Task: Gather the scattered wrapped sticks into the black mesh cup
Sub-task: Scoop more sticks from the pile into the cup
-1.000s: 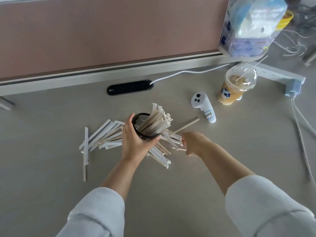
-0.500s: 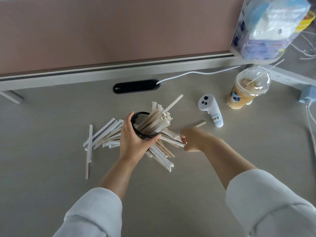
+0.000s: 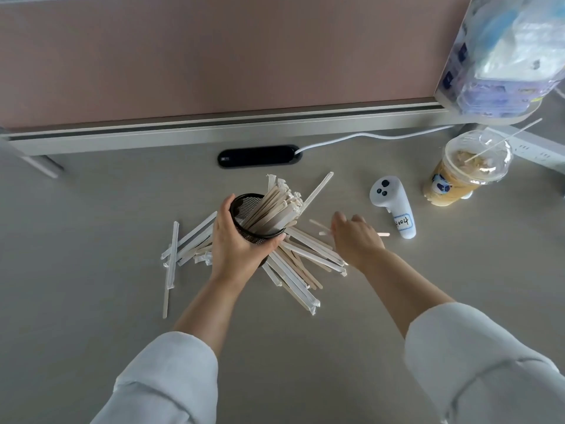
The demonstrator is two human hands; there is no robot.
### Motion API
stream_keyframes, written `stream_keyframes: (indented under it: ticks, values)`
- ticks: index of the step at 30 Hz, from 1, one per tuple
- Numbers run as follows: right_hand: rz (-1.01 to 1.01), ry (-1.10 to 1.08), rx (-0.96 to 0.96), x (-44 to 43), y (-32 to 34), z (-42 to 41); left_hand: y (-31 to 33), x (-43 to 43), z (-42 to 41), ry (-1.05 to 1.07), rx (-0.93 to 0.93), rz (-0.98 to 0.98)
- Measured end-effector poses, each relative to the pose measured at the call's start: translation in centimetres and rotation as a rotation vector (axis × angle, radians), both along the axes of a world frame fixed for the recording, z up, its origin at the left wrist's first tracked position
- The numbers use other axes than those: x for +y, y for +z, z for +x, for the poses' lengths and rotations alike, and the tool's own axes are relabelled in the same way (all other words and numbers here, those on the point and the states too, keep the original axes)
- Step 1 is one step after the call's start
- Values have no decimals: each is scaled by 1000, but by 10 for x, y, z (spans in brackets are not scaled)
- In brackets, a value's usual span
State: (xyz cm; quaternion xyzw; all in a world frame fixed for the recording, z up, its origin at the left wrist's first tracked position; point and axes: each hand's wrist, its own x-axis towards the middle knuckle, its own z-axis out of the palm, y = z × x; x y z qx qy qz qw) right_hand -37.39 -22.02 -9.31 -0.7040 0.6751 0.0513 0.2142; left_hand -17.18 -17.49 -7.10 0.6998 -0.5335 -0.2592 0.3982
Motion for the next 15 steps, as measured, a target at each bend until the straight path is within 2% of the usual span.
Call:
stream_keyframes:
  ticks: [6, 12, 15]
  values:
    - [54, -306, -147, -28, 4, 27, 5, -7, 10, 36, -38, 4]
    - [54, -379, -241, -54, -5, 40, 12, -38, 18, 43, -69, -6]
    - [50, -444, -228, -70, -7, 41, 13, -56, 16, 24, -66, -25]
